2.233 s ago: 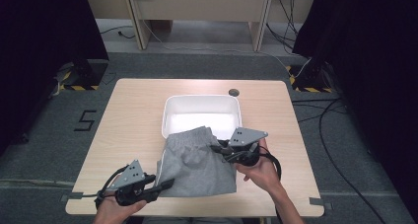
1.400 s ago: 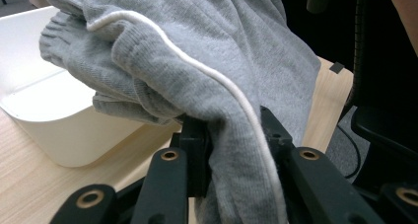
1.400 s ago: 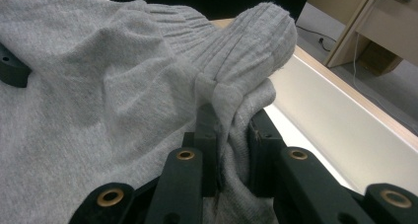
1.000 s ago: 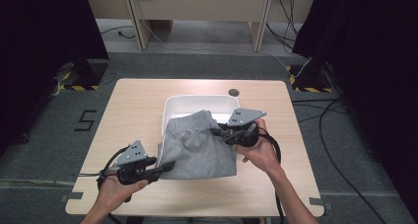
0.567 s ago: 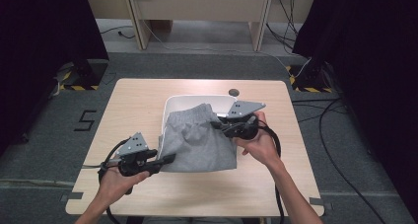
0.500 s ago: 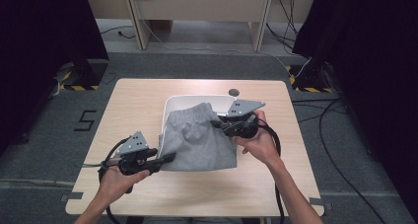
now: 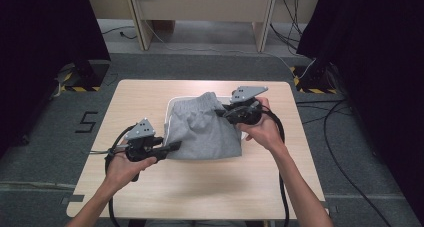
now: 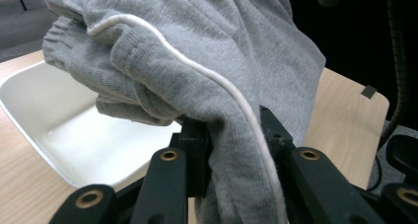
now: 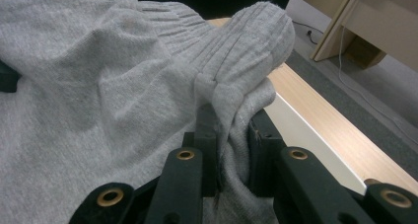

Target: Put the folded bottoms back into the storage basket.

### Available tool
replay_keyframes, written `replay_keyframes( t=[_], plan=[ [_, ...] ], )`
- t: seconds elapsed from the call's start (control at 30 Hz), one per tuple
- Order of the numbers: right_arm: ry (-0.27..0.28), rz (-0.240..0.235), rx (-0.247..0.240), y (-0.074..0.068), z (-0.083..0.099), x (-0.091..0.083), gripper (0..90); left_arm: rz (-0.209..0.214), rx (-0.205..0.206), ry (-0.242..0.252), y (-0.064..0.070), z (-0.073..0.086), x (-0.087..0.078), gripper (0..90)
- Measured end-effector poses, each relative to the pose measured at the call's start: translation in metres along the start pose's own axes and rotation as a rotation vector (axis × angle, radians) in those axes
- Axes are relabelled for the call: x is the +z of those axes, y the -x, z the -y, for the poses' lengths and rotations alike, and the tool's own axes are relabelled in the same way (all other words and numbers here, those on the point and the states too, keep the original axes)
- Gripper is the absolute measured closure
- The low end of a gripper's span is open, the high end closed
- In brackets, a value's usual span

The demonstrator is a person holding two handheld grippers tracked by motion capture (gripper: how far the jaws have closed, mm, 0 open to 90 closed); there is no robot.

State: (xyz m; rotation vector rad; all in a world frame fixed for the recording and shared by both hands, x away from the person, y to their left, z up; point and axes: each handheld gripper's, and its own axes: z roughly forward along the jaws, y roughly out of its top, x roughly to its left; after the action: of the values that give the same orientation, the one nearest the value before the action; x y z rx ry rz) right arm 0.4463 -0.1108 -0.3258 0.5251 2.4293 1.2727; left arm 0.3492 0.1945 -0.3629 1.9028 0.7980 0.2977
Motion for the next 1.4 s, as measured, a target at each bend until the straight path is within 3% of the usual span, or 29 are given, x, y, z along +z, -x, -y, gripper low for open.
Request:
replay_keyframes(
  t=[0.43, 0.8, 1.4],
  plan=[
    [-0.029, 0.009, 0.029, 0.03, -0.01, 0.015, 79.1, -0.023, -0.025, -0.013, -0.022, -0.018, 0.018, 69.6],
    [-0.066, 0.025, 0.074, 0.057, -0.005, 0.039, 79.1, -0.045, -0.066, -0.039, -0.044, -0.019, 0.044, 69.5],
    [-0.108, 0.048, 0.114, 0.074, 0.008, 0.061, 79.0, -0.069, -0.091, -0.072, -0.061, -0.014, 0.071, 69.5]
  ],
)
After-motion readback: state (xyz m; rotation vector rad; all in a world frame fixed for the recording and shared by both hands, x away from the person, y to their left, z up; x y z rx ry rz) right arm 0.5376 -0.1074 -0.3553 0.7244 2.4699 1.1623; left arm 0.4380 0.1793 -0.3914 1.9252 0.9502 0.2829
